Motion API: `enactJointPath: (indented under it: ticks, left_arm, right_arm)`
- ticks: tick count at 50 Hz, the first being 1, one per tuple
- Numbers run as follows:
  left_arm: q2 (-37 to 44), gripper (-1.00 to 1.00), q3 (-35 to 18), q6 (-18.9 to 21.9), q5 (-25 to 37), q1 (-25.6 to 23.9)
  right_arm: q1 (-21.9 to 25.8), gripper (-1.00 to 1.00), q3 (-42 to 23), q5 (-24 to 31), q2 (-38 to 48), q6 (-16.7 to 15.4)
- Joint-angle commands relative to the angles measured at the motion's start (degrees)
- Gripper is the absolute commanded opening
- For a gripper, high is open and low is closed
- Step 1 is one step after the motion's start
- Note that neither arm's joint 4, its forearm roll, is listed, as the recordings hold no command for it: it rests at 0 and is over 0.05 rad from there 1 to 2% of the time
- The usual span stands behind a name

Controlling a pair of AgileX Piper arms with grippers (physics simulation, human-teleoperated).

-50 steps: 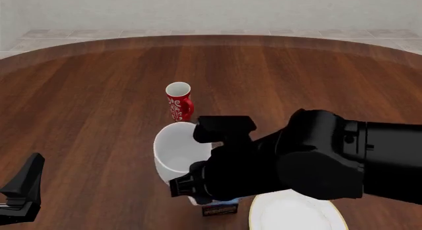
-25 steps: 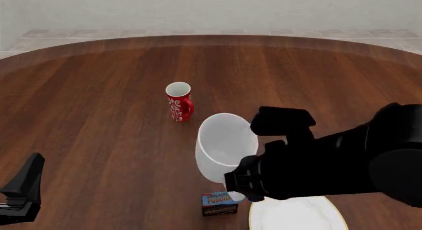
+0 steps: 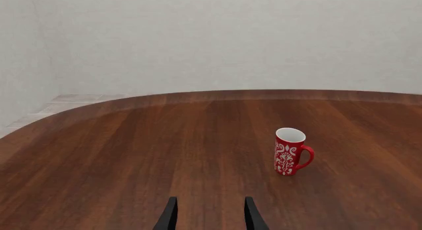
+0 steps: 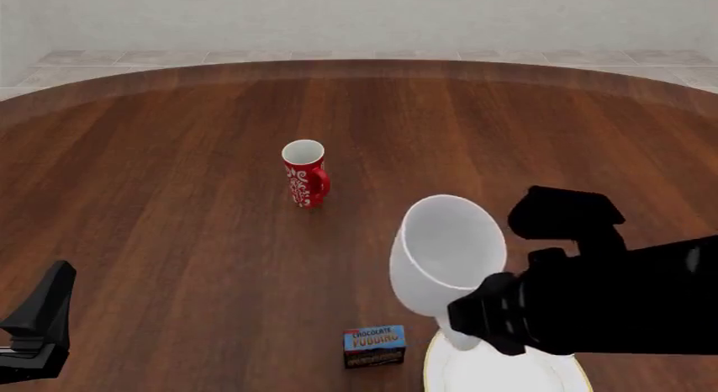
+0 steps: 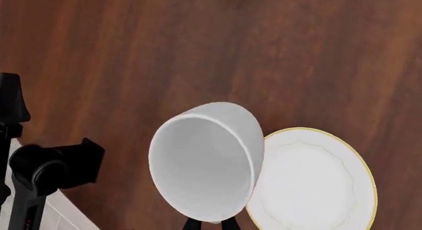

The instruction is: Put the white mug on the plate.

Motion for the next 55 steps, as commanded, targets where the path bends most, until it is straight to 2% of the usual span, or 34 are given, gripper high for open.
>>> enactJointPath:
  ticks: [1, 18, 55]
  left_arm:
    - [0.1, 1.00, 0.0, 0.0, -0.1, 0.0]
    - [0.1, 1.00, 0.0, 0.0, -0.1, 0.0]
    - [0.1, 1.00, 0.0, 0.0, -0.1, 0.0]
  right_arm:
    - [-2.3, -1.00, 1.6, 3.3, -5.0, -0.2]
    - [-4.5, -1.00, 5.5, 6.5, -11.3, 0.0]
    - [-5.4, -1.00, 9.1, 7.9, -13.8, -0.2]
